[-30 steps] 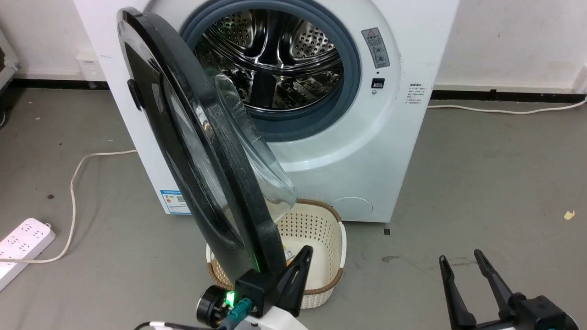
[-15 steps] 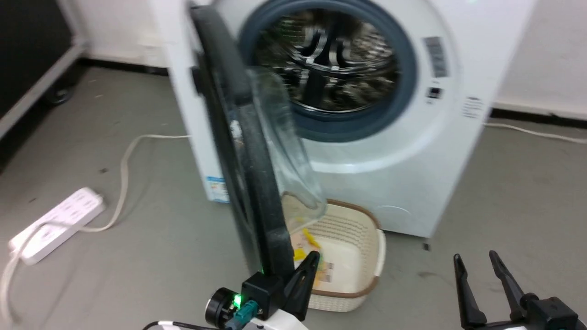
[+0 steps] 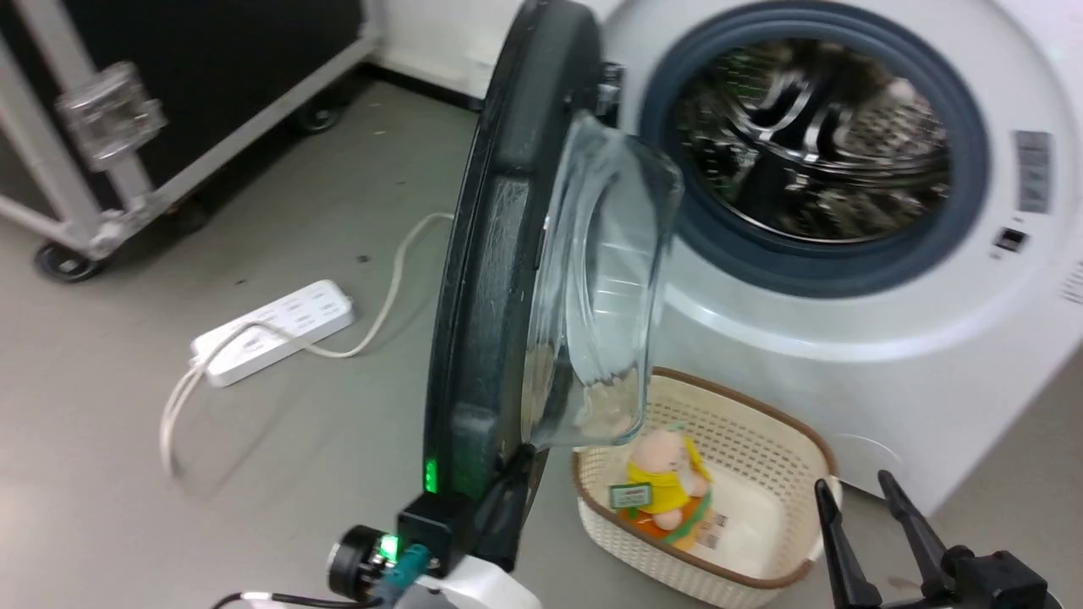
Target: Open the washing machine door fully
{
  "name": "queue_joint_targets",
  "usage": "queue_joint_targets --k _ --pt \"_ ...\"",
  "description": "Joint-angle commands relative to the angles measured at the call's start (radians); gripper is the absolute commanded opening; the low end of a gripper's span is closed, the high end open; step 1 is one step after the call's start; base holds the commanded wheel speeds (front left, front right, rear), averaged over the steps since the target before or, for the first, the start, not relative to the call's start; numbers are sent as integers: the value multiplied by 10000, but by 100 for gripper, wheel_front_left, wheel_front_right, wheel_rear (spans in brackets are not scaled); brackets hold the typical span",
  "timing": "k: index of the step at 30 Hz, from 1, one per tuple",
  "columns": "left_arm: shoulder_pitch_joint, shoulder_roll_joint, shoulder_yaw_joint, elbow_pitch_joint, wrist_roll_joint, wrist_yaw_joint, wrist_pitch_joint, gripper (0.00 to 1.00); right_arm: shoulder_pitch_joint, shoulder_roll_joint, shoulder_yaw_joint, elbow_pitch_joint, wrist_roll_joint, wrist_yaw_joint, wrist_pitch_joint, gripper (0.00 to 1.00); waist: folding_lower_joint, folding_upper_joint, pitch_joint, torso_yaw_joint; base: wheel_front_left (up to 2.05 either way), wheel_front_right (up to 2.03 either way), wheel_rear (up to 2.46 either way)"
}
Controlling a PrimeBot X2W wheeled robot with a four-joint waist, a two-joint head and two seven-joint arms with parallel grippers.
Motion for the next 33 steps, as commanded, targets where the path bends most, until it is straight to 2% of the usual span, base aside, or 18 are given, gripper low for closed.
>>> queue_joint_targets --k 1,11,18,22,25,26,33 --pt "23 78 77 -70 -78 59 -7 0 -14 29 -7 24 50 8 -45 100 0 0 36 339 0 0 0" --pt "-324 654 1194 -225 -628 435 141 0 -193 -5 229 117 -240 8 -45 100 0 0 687 828 0 0 0" --pt "-1049 1187 2559 146 -1364 566 -78 0 -498 -487 393 52 -378 8 -45 100 0 0 1725 598 0 0 0" --pt "-1620 1707 3389 602 -1721 552 -206 0 -697 -817 481 24 -379 8 -45 100 0 0 2295 365 0 0 0" --pt "-2003 2185 3946 1024 -1934 492 -275 0 -830 -1016 487 30 -348 8 -36 100 0 0 2649 174 0 0 0" --pt "-2433 2670 4443 1531 -2167 355 -317 0 -944 -1196 467 -76 -341 8 13 100 0 0 3008 -3 0 0 0" --pt "-3431 3508 5268 2939 -2702 -175 -423 0 -1105 -1479 311 -308 -278 8 221 100 0 0 3595 -357 0 0 0"
